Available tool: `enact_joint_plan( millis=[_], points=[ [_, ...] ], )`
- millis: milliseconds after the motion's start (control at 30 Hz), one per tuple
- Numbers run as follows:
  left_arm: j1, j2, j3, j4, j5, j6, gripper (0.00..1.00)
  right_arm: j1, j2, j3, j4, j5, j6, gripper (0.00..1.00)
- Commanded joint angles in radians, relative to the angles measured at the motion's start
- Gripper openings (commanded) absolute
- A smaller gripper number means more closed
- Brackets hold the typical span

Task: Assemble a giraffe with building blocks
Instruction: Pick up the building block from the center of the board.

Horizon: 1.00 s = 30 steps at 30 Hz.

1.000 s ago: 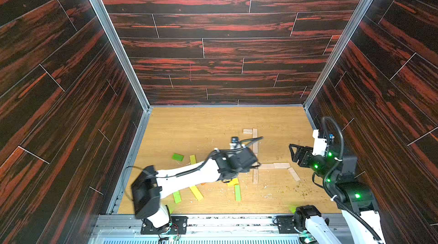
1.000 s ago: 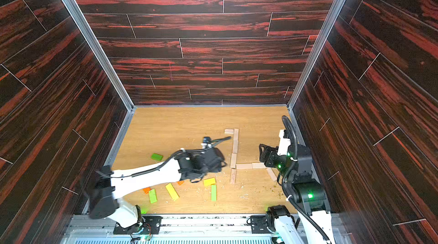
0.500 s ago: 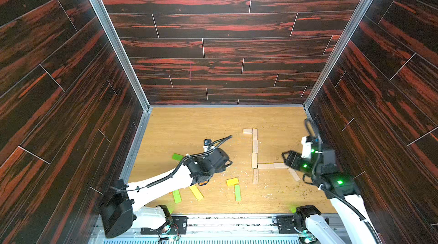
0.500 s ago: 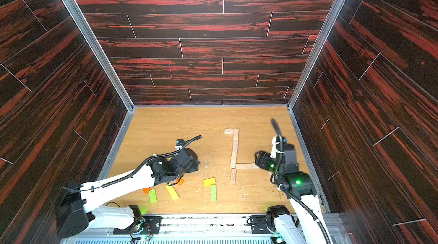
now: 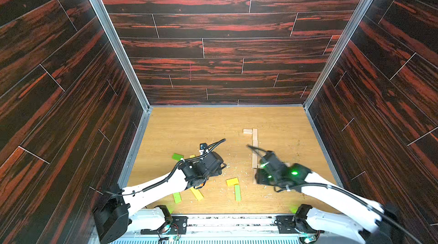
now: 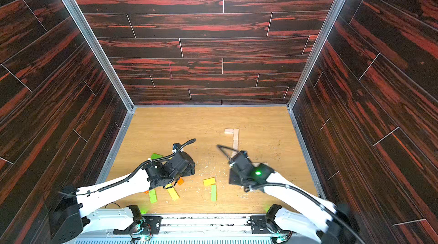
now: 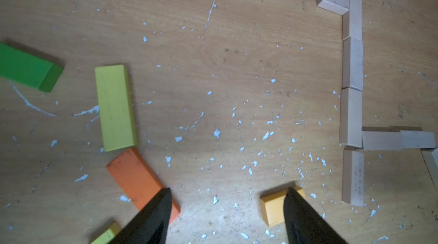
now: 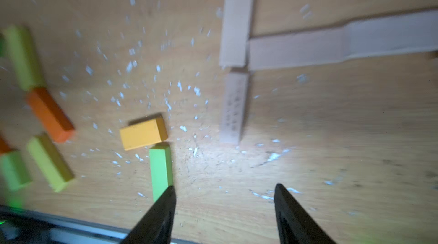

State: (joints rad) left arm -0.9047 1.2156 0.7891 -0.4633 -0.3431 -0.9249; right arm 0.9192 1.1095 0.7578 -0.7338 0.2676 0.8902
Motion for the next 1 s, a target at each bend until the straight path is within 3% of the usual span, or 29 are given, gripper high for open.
enact_joint_plan(
  millis=[0,167,400,633,967],
  points=[
    [0.004,-0.073,-0.026,-0.043,-0.010,-0.021,0.78,0.079,0.095,0.065,0.073,0.035,0.088,0.67],
    [0.004,-0.193,-0.065,-0.140,-0.066,-0.060,0.79,0.168,0.245,0.150,0.105,0.027,0.096,0.69],
    [0.022,-0.292,-0.071,-0.332,-0.184,-0.160,0.87,0.181,0.319,0.209,0.161,0.009,0.050,0.71],
    [0.108,-0.274,-0.096,-0.364,-0.160,-0.193,0.96,0.180,0.383,0.238,0.181,0.000,-0.018,0.77],
    [0.115,-0.312,-0.110,-0.359,-0.145,-0.250,1.00,0.180,0.557,0.312,0.152,-0.030,-0.086,0.94]
  ],
)
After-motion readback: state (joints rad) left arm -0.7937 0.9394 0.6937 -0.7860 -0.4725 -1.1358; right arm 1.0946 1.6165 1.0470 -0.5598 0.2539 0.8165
